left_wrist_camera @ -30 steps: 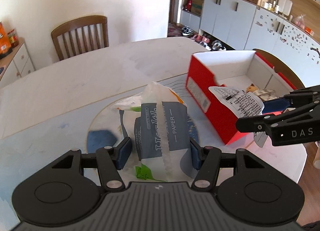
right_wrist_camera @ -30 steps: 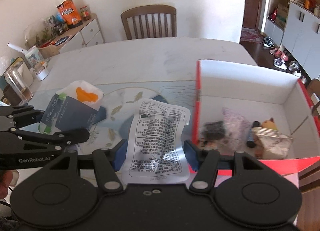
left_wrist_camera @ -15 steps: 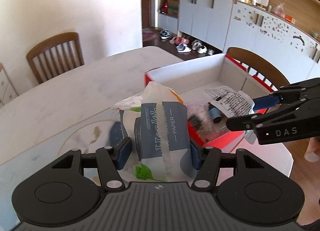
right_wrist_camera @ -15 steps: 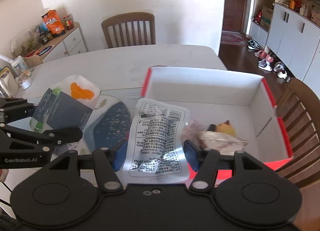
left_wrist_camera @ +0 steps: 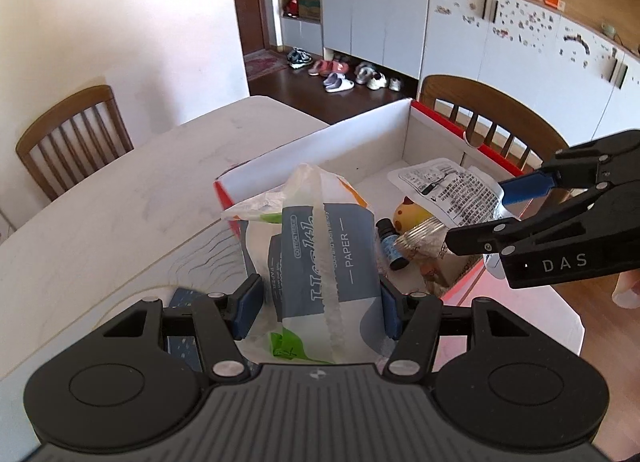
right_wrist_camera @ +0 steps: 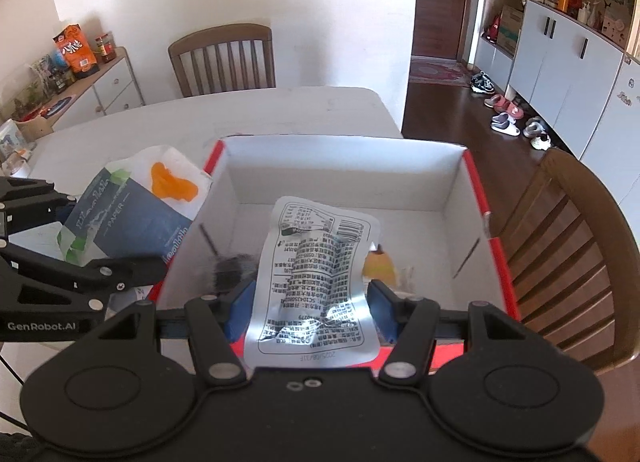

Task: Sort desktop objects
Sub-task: 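Carry the tissue pack and white sachet over the shoebox with both tools, then lower the tissue pack and sachet into the shoebox and open both tools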

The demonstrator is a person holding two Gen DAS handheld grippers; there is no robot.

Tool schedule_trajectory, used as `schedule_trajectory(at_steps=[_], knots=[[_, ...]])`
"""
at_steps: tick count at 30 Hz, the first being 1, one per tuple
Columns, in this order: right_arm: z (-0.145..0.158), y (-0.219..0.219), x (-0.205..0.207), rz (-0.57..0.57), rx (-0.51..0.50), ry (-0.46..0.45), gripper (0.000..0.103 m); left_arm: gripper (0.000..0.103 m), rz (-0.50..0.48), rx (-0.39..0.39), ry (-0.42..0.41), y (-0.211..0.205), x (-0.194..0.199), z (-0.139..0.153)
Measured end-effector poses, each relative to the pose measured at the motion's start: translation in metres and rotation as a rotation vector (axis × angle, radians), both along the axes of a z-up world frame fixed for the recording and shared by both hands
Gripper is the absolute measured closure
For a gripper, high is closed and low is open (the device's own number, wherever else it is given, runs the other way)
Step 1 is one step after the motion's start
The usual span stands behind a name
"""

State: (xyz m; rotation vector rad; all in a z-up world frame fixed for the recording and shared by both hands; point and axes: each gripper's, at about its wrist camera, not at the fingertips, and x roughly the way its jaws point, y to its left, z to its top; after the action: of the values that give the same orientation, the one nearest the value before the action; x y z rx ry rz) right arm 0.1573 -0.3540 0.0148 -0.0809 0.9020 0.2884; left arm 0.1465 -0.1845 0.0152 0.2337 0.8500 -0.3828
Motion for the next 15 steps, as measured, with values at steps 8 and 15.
schedule_trajectory(at_steps=[8, 15], knots=[[-0.005, -0.013, 0.027, 0.001, -0.041, 0.019, 0.043, 0.044, -0.036, 0.046, 0.038, -0.025, 0.029, -0.010], [-0.013, -0.018, 0.050, 0.010, -0.087, 0.022, 0.043, 0.044, -0.068, 0.083, 0.093, -0.036, 0.057, -0.023]])
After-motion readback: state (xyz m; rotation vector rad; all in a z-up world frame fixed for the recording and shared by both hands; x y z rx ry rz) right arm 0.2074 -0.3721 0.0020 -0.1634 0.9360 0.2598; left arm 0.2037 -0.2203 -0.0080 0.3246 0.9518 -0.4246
